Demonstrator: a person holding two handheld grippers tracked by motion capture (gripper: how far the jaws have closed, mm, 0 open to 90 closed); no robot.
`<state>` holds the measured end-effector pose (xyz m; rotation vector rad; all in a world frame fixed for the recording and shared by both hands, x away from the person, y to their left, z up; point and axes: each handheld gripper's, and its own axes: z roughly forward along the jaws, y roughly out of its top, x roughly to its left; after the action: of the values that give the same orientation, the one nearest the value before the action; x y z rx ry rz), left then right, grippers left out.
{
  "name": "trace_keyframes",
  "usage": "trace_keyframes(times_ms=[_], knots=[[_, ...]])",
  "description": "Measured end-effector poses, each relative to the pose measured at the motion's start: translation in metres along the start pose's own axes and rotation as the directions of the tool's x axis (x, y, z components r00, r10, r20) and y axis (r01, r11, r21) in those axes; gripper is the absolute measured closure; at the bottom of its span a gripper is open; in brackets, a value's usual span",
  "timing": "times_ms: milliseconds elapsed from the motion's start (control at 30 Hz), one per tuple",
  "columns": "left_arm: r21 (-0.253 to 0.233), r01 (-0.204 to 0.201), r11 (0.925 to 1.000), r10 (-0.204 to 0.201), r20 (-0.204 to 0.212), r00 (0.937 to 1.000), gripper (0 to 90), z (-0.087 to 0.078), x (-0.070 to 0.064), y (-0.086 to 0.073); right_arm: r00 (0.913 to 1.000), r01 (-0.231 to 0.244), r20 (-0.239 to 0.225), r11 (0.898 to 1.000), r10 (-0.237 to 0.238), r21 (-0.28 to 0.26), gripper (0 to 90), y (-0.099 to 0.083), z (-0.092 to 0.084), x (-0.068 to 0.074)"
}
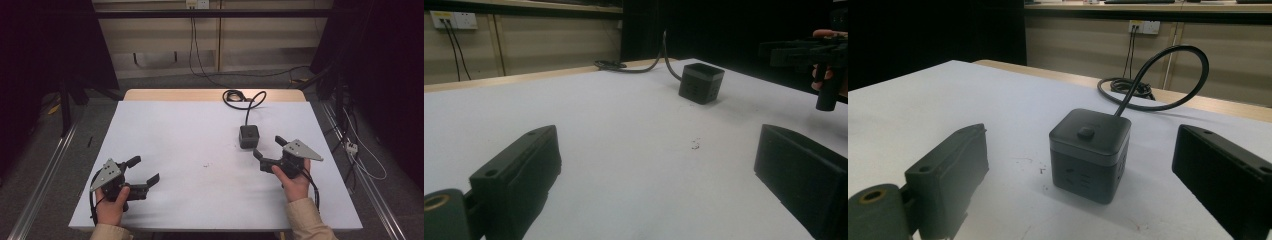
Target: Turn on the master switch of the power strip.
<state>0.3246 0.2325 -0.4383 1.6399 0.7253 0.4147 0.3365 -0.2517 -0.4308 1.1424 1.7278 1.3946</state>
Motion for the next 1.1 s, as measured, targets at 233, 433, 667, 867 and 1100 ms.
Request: trace_keyframes(times_ms=[233, 433, 667, 867, 1100], knots=[[-0.001, 0.002, 1.0000, -0.002, 0.002, 1.0000, 4.4, 0.000, 0.000, 0.000, 1.0000, -0.001, -0.004, 1.000, 0.001, 0.005, 8.3, 0.001, 0.005, 0.001], [0.000, 0.003, 1.0000, -0.003, 0.003, 1.0000, 4.5, 0.000, 0.000, 0.000, 1.0000, -0.002, -0.004, 1.000, 0.002, 0.004, 9.6, 0.004, 0.011, 0.002], [-0.001, 0.002, 1.0000, -0.002, 0.003, 1.0000, 4.5, 0.000, 0.000, 0.000, 1.0000, 0.000, 0.001, 1.000, 0.000, 0.016, 10.7, 0.004, 0.016, 0.002], [-0.002, 0.003, 1.0000, -0.003, 0.004, 1.0000, 4.5, 0.000, 0.000, 0.000, 1.0000, 0.005, -0.002, 1.000, -0.005, 0.012, 13.0, 0.006, 0.019, 0.002], [-0.002, 0.003, 1.0000, -0.003, 0.004, 1.0000, 4.5, 0.000, 0.000, 0.000, 1.0000, 0.005, -0.003, 1.000, -0.004, 0.018, 15.4, 0.007, 0.024, 0.003]])
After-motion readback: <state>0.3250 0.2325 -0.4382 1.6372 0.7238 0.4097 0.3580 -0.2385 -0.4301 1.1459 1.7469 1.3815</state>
